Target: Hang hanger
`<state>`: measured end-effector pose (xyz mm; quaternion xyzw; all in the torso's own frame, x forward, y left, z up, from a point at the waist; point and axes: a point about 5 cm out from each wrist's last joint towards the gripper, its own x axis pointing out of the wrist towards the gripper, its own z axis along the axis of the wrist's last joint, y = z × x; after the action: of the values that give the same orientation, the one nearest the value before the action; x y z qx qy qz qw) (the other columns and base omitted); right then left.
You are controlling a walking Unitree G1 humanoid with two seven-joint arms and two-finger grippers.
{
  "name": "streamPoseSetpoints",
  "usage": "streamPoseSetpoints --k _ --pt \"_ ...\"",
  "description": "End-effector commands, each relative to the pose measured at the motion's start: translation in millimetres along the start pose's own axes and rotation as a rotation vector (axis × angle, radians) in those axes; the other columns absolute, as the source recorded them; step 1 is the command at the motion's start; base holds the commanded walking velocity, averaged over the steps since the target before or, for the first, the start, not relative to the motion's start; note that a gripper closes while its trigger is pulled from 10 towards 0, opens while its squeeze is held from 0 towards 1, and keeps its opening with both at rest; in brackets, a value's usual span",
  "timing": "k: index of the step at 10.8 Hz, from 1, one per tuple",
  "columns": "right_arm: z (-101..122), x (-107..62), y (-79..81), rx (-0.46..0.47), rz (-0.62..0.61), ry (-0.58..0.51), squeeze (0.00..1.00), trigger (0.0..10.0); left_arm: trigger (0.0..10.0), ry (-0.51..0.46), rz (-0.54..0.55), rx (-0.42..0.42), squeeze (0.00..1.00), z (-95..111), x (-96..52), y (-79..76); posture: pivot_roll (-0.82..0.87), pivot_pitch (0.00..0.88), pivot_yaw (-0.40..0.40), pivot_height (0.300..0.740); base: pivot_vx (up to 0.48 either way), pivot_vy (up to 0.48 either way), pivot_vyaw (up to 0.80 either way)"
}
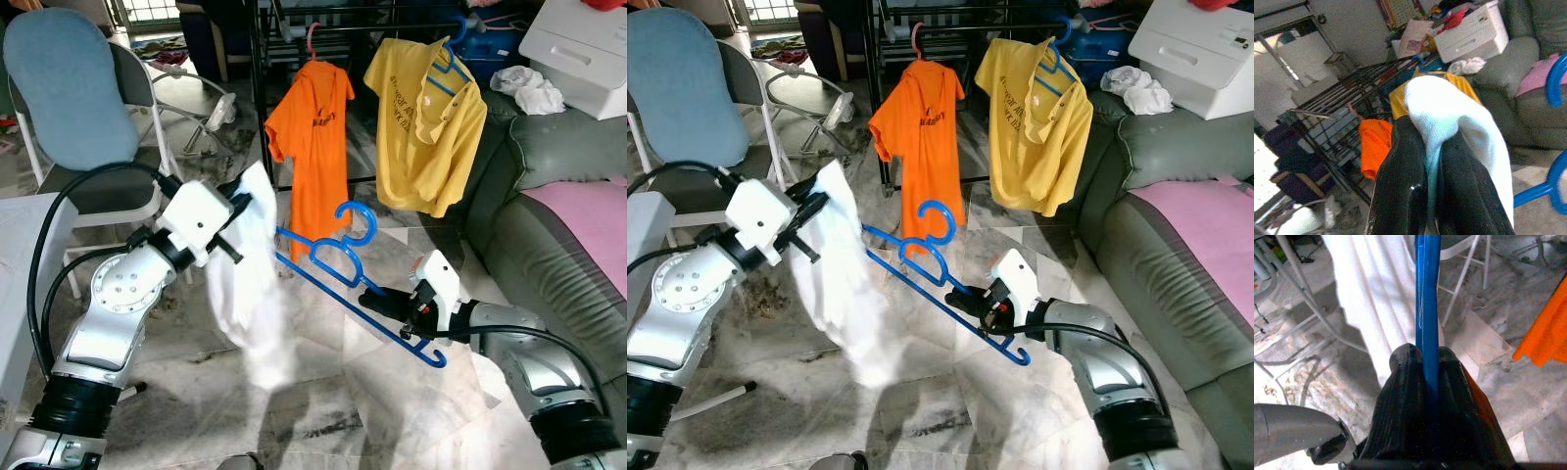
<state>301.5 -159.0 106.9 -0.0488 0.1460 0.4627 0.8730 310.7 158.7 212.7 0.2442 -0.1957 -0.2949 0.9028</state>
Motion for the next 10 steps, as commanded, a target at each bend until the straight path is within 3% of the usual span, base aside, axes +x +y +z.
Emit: streamPoseSetpoints --k 1,2,5,6,7,9,10 --pt "1 0.5 -5.0 0.025 -0.037 -0.012 0.0 10.0 10.0 -0.057 -0.043 -0.012 0.0 16 4.1 -5.4 -0.01 0.077 0.003 0.74 0.0 0.0 0.0" --pt "-2 1.0 -8.4 0.077 -0.062 -0.017 0.0 10.0 10.0 -0.057 -0.069 -0.029 0.0 16 4.1 -11.1 -0.01 0.078 0.004 0.74 0.0 0.0 0.0" --pt "0 -7.9 -19.3 0.034 -0.111 -0.005 0.0 10.0 10.0 0.044 -0.071 -0.012 0.0 -6 -7.0 -10.5 -0.01 0.083 0.007 0.74 0.0 0.0 0.0" --pt "18 -16.2 -27.5 -0.013 -0.119 -0.052 0.0 10.0 10.0 0.159 -0.009 0.049 0.0 -32 -19.0 0.8 -0.01 0.084 0.012 0.74 0.0 0.0 0.0" --pt "30 -21.4 -29.1 -0.044 -0.103 -0.075 0.0 10.0 10.0 0.206 0.009 0.086 0.0 -43 -24.9 5.0 -0.02 0.085 0.012 0.74 0.0 0.0 0.0" --pt "43 -34.3 -24.0 -0.114 0.02 -0.05 0.0 10.0 10.0 0.251 -0.042 0.169 0.0 -57 -29.4 6.6 -0.02 0.086 0.012 0.74 0.0 0.0 0.0" --pt "46 -50.0 -24.1 -0.146 0.103 0.01 0.0 10.0 10.0 0.243 -0.061 0.241 0.0 -59 -26.1 11.5 -0.02 0.084 0.013 0.74 0.0 0.0 0.0"
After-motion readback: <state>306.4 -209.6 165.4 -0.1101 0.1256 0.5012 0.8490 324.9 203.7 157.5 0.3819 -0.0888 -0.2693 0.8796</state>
